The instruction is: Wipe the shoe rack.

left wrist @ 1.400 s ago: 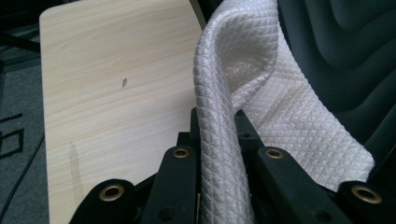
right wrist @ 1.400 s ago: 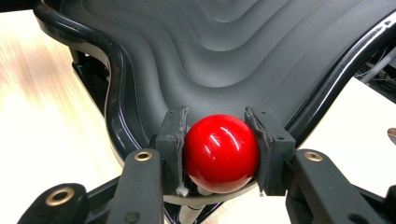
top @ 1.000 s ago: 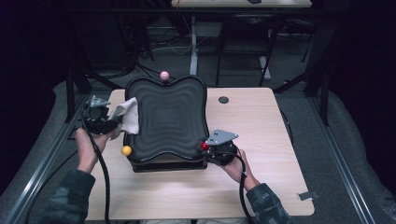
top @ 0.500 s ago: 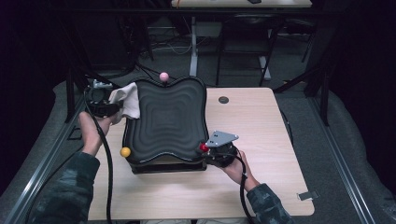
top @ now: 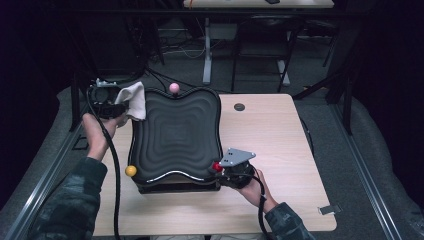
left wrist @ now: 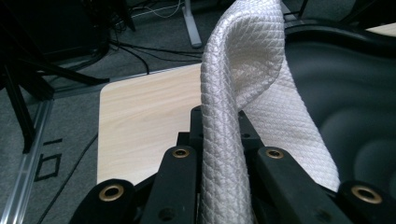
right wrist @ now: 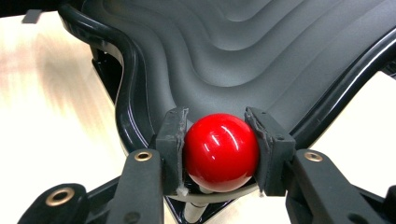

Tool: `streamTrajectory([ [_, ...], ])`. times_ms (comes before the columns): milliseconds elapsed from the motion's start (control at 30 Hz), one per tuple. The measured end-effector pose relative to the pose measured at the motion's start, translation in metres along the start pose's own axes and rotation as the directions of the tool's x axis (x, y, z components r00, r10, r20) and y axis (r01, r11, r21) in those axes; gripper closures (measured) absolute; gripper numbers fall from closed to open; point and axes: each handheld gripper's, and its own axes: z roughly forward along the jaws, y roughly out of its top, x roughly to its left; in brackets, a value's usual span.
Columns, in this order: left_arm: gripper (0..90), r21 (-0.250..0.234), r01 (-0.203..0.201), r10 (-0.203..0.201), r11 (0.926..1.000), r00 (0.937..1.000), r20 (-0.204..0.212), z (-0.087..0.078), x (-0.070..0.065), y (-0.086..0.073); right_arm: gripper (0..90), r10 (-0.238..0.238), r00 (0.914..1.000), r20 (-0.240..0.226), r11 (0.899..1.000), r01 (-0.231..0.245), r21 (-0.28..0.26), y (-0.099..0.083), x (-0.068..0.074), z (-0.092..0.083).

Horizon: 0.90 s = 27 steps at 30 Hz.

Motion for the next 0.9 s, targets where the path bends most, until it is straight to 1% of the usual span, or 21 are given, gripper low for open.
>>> streamTrajectory([
  [100,82.3,0.005,0.006,-0.006,1.0,1.0,-0.006,0.002,0.002,0.004,60.0,-0.011,0.9999,0.002,1.0,0.011,0.018,-0.001,0.004,-0.005],
  [167,82.3,0.008,0.007,-0.007,0.9999,0.9999,-0.015,0.005,0.002,0.008,60.0,-0.012,0.9999,0.0,1.0,0.012,0.008,-0.002,0.006,-0.006],
  [300,82.3,0.015,0.011,-0.011,0.9998,0.9997,-0.02,0.01,0.0,0.014,60.0,-0.017,0.9998,-0.009,1.0,0.017,0.0,-0.003,0.005,-0.006],
  [367,82.3,0.006,0.009,-0.009,0.9999,0.9997,-0.022,0.012,-0.002,0.017,60.0,-0.02,0.9998,-0.008,1.0,0.02,0.002,-0.003,0.005,-0.006],
  [500,82.3,0.001,-0.019,0.019,0.9998,0.9991,-0.038,0.012,-0.009,0.022,59.9,-0.025,0.9997,-0.009,1.0,0.025,0.002,-0.004,0.004,-0.006],
  [600,82.2,-0.015,-0.022,0.022,0.9996,0.9992,-0.035,0.011,-0.013,0.025,59.9,-0.024,0.9996,-0.014,1.0,0.024,-0.003,-0.004,0.004,-0.005],
  [700,82.2,-0.022,-0.048,0.048,0.9986,0.9984,-0.03,0.01,-0.02,0.029,59.9,-0.022,0.9997,-0.014,1.0,0.022,0.0,-0.004,0.004,-0.006],
  [800,82.3,-0.022,-0.071,0.071,0.9972,0.9974,-0.007,0.01,-0.03,0.032,59.9,-0.023,0.9996,-0.015,1.0,0.023,0.0,-0.004,0.004,-0.005],
  [900,82.3,-0.008,-0.097,0.097,0.9952,0.995,0.023,0.015,-0.043,0.034,59.9,-0.023,0.9996,-0.017,1.0,0.023,-0.002,-0.004,0.004,-0.005],
])
